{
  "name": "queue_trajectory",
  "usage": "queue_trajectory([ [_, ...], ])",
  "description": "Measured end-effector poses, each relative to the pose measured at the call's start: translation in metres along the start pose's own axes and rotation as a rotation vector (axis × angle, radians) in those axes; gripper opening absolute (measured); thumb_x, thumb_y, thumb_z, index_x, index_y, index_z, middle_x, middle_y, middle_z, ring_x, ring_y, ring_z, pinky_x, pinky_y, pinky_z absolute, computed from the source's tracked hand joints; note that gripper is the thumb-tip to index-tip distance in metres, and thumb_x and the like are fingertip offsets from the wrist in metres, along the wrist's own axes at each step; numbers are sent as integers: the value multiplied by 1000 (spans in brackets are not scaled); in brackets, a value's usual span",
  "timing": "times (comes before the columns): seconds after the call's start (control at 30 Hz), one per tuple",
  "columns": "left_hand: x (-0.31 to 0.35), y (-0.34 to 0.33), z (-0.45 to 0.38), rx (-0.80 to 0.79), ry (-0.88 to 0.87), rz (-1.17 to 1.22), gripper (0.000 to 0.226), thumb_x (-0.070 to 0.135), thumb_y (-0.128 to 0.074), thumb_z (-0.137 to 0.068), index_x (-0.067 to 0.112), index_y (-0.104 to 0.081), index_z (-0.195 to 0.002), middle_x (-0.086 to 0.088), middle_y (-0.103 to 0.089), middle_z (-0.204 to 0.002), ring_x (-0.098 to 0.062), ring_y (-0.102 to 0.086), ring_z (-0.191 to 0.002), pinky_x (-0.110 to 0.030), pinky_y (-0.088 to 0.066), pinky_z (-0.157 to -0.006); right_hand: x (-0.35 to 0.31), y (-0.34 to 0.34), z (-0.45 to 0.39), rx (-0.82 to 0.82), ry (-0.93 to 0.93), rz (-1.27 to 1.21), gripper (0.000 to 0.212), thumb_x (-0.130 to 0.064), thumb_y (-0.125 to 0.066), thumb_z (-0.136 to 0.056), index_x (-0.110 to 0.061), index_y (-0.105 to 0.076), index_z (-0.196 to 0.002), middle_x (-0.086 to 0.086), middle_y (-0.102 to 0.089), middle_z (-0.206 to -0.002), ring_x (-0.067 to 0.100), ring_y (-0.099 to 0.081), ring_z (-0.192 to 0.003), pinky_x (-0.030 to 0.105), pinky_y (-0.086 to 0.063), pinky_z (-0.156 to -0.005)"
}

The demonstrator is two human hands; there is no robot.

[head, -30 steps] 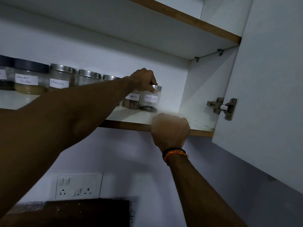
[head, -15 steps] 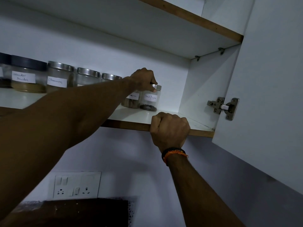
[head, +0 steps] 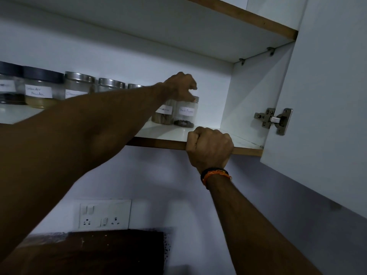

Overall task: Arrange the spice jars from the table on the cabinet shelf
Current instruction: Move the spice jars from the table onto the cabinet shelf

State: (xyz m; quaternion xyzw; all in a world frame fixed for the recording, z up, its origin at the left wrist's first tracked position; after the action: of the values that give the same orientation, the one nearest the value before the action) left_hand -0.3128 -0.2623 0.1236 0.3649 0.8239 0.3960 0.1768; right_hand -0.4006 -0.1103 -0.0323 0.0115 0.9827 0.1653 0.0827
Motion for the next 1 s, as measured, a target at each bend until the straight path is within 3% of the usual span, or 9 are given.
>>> queue_trajectory([
  [0.13,14,24,19,-14,-50,-6,57,35,-74,-85,9,-60,-134,-6,-63,-136,-23,-56,-126,-36,-47,-104,-2,4,-1,-73,-17,53,52,-39,-20,-84,-15,-60,-63,2,-57,-59,20,-46,-56,33,-37,-65],
  [0.33,38,31,65,-170,-95,-27,52,33,-74,-87,5,-63,-130,-10,-66,-129,-25,-62,-116,-33,-48,-95,-4,14,1,-227,25,226,49,-34,-7,-87,-18,-51,-71,-1,-51,-66,20,-42,-61,35,-31,-70],
  [0.47,48,31,101,-230,-96,38,55,34,-73,-89,6,-59,-134,-8,-64,-134,-20,-61,-120,-26,-44,-94,-7,21,6,-327,4,243,38,-30,-22,-101,-17,-48,-77,1,-59,-74,19,-45,-64,37,-37,-79],
  [0.6,55,36,139,-225,-97,87,50,35,-68,-92,6,-62,-132,-9,-66,-130,-20,-62,-115,-25,-45,-89,-10,27,16,-225,16,170,48,-35,-26,-105,-13,-60,-80,5,-65,-78,21,-51,-71,39,-37,-80],
  [0.7,60,38,174,-196,-81,138,50,36,-69,-92,10,-61,-133,-7,-65,-132,-20,-60,-118,-23,-41,-89,-9,34,36,-193,68,64,44,-34,-28,-105,-12,-66,-103,6,-69,-100,24,-59,-96,40,-37,-98],
  [0.77,60,35,197,-159,-69,189,54,37,-70,-91,12,-58,-137,-7,-62,-135,-20,-57,-122,-25,-41,-92,-8,38,52,-189,101,22,40,-32,-39,-102,-10,-58,-129,10,-63,-126,27,-53,-122,43,-31,-112],
  [0.83,60,31,219,-104,-68,188,53,33,-70,-91,12,-56,-138,-9,-58,-140,-22,-53,-128,-31,-43,-100,-11,44,70,-204,71,1,55,-28,-53,-96,-9,-43,-147,14,-46,-149,30,-39,-140,48,-35,-108],
  [0.9,61,26,242,-42,-78,172,51,29,-70,-91,10,-57,-137,-11,-55,-142,-25,-48,-131,-37,-40,-105,-13,52,89,-216,51,-20,66,-22,-59,-90,-9,-38,-151,15,-35,-157,30,-35,-143,48,-40,-102],
  [1.0,67,16,279,95,-139,99,49,30,-71,-90,7,-62,-132,-17,-51,-146,-31,-43,-136,-43,-37,-111,-12,56,120,-337,41,-15,65,-18,-57,-89,-11,-37,-151,16,-32,-158,31,-40,-138,46,-36,-105],
])
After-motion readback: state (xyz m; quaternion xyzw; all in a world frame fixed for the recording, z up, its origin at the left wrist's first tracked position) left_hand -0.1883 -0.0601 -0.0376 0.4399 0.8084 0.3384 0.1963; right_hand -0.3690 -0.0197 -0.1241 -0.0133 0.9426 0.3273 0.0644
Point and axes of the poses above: each hand's wrist, its own z-axis away from the middle knuckle, its own y-axis out of the back of the hand, x = y × z, the point moved 1 cm from there along -z, towards the middle knuckle
